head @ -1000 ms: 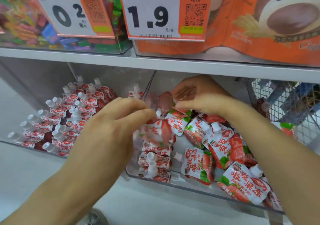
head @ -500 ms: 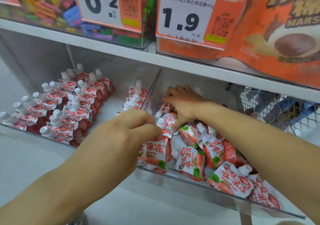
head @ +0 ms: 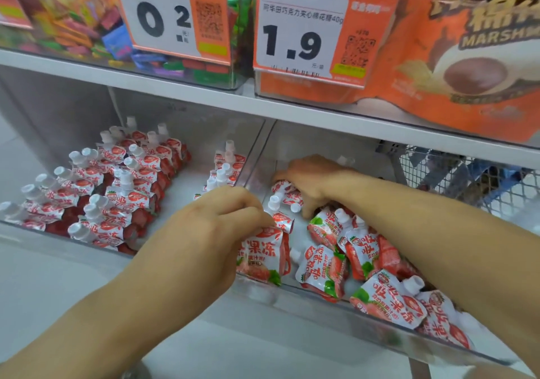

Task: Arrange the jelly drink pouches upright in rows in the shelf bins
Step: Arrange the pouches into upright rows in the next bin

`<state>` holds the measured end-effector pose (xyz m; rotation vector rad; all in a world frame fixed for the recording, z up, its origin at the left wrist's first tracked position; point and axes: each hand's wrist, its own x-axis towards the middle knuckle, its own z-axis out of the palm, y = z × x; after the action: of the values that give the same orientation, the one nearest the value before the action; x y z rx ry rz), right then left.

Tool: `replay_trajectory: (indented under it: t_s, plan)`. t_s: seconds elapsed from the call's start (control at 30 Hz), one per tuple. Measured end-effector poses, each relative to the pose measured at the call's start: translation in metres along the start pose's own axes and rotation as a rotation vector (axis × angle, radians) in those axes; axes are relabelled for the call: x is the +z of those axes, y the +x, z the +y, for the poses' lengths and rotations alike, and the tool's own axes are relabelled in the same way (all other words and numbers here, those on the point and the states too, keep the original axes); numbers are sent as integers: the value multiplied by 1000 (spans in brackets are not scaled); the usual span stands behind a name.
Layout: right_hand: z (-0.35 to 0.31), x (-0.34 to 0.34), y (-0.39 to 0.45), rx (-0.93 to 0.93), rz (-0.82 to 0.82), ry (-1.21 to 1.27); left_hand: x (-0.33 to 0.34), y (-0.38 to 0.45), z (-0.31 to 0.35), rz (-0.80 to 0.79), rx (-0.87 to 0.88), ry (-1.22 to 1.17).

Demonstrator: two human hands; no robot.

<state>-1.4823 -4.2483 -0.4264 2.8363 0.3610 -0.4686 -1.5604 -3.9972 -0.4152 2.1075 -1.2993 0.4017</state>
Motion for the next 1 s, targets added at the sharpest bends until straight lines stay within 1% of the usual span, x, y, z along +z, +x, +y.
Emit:
replay_trajectory:
  t_s: [0.07, 0.13, 0.2, 0.3, 0.4, 0.43, 0.47, 0.57, 0.63, 0.73, 0.87, 1.0]
  plan:
    - [5, 3, -1, -18, 34, 55, 0, 1, 0, -1, -2, -1]
    - [12, 6, -6, -28, 98, 160, 0, 2, 0, 3, 4, 0]
    - [21, 2, -17, -38, 207, 329, 0, 3, 2, 4, 7, -9]
    - [29, -4, -35, -73, 289, 561, 1, 4, 2, -7, -2, -11]
    - [27, -5, -36, -61, 336, 646, 3, 9, 4, 14, 5, -10]
    - [25, -5, -34, -54, 338, 641, 4, 12, 6, 28, 12, -7]
    - [21, -5, -31, -51, 325, 606, 5, 14, 9, 38, 15, -3]
    - [7, 0, -20, -34, 190, 430, 6, 15, 15, 35, 7, 6]
    - [1, 1, -12, -34, 137, 378, 4, 13, 14, 20, -11, -4]
    - [-2, -5, -6, -56, 39, 398, -3, 12, 17, -13, -33, 22]
    - [-7, -15, -1, -88, -54, 451, -13, 13, 29, -16, -88, 84]
    - [-9, -31, 10, -70, -239, 450, -12, 17, 29, -11, -94, 113]
